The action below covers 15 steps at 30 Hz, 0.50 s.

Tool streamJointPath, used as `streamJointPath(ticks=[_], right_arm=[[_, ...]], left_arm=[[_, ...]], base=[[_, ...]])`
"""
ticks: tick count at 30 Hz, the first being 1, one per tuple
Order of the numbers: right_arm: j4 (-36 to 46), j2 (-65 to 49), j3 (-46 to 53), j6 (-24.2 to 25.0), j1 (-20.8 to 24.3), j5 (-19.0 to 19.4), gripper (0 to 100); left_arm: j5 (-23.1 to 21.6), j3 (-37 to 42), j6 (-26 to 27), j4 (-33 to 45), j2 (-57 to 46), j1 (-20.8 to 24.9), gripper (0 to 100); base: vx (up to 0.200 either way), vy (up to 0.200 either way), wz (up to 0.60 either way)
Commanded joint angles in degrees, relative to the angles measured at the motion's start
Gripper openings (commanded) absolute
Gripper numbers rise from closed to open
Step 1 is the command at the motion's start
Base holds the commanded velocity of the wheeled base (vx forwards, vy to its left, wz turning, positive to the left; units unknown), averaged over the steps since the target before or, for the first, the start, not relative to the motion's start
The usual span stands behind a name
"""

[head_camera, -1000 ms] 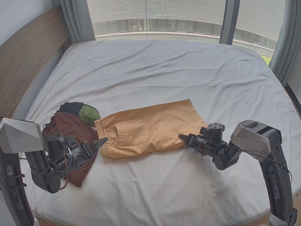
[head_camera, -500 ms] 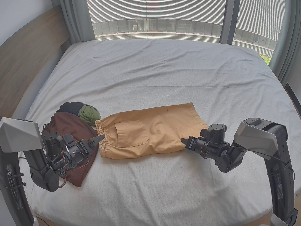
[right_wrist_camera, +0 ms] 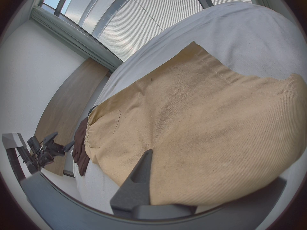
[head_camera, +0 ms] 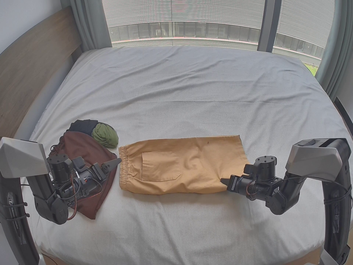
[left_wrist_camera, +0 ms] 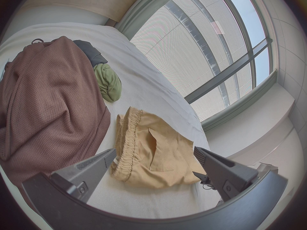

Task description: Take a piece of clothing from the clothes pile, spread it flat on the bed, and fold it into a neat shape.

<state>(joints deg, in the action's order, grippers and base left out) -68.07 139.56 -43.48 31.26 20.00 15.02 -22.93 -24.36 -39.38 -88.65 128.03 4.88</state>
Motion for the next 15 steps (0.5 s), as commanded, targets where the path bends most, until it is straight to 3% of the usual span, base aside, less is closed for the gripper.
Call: streamJointPath(ticks=[1, 8, 15], right_arm=[[-0.6, -6.1, 7.9, -1.4, 0.0, -0.2, 0], [-2.2, -7.5, 17.2, -2.9, -0.6, -0.9, 0], [-10.6, -5.4, 25.8, -3.6, -1.2, -0.9, 0]], left_arm=[[-0.1, -0.1, 0.0, 0.0, -0.1, -0.2, 100], [-0.2, 0.0, 0.0, 0.0, -0.2, -0.3, 100], [-0.2, 0.1, 0.1, 0.0, -0.2, -0.2, 100]], base=[[0.000, 0.000, 0.00], [0.000, 0.000, 0.00], [0.000, 0.000, 0.00]])
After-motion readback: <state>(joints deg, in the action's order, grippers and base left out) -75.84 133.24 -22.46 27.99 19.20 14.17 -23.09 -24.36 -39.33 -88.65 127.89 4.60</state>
